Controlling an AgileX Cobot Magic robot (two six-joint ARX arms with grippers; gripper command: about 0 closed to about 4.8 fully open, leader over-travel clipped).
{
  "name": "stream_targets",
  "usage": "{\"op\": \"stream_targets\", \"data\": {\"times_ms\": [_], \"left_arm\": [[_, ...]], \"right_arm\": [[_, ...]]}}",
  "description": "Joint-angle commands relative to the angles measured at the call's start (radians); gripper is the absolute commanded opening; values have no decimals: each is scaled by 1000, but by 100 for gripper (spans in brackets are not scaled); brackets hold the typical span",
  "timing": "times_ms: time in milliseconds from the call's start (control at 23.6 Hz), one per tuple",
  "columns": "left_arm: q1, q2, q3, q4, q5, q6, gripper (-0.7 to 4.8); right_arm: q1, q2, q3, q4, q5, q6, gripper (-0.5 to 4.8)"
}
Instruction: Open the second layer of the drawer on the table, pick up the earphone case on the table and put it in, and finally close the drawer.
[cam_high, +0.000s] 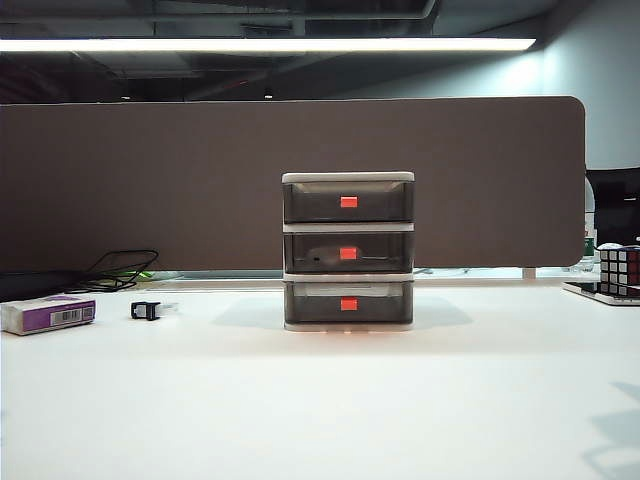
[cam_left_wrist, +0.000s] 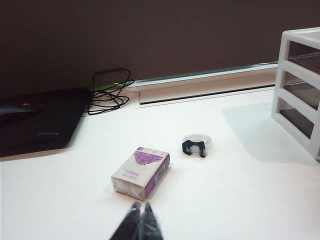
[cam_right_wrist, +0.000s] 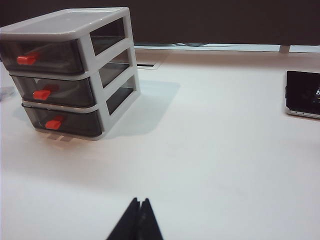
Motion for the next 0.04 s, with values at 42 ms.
{"op": "stream_targets", "data": {"times_ms": [42], "left_arm": [[2,0,6,5,5,-2,-5]], "right_arm": [[0,-2,-6,14,2,3,-5]]}}
